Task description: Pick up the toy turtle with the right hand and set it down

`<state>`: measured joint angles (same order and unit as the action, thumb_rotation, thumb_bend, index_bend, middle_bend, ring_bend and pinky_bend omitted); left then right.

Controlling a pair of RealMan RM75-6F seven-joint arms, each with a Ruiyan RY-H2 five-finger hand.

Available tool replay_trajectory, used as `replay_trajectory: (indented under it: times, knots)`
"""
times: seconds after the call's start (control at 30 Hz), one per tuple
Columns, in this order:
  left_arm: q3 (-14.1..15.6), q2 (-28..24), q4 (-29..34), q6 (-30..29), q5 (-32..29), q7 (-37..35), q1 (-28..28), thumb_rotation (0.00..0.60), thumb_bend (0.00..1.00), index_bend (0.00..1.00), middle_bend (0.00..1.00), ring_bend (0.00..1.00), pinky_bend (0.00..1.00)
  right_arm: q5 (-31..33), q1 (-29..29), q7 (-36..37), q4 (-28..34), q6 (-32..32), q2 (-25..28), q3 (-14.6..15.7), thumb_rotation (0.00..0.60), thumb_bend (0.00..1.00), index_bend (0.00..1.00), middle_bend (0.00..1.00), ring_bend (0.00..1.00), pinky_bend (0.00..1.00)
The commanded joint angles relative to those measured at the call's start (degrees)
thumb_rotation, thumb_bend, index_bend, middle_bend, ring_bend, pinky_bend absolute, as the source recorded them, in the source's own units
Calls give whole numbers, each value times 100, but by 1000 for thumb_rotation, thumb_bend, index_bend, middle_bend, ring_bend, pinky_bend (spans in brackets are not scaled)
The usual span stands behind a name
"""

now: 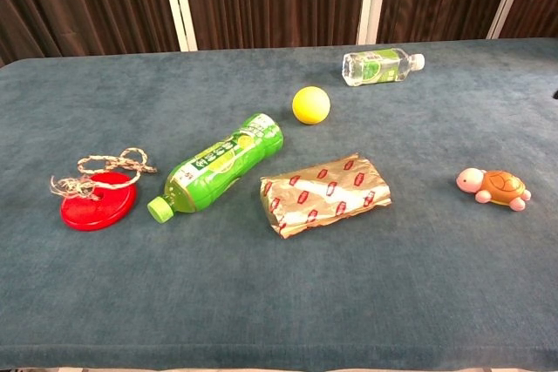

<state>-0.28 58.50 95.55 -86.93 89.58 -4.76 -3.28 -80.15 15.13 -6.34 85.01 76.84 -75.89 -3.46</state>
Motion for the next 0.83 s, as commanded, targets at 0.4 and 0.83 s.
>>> replay_trajectory:
  times: [0.4,0.83]
  knots:
    - [-21,25,40,16,-58,80,-2,600,390,196,65,103,234,-503,-1415,-144,250,1939,425,265,600,12,129,80,81,232]
    - [-10,13,88,53,-80,146,-7,600,389,196,65,103,234,-477,-1447,-49,313,1646,499,194,600,12,27,41,37,222]
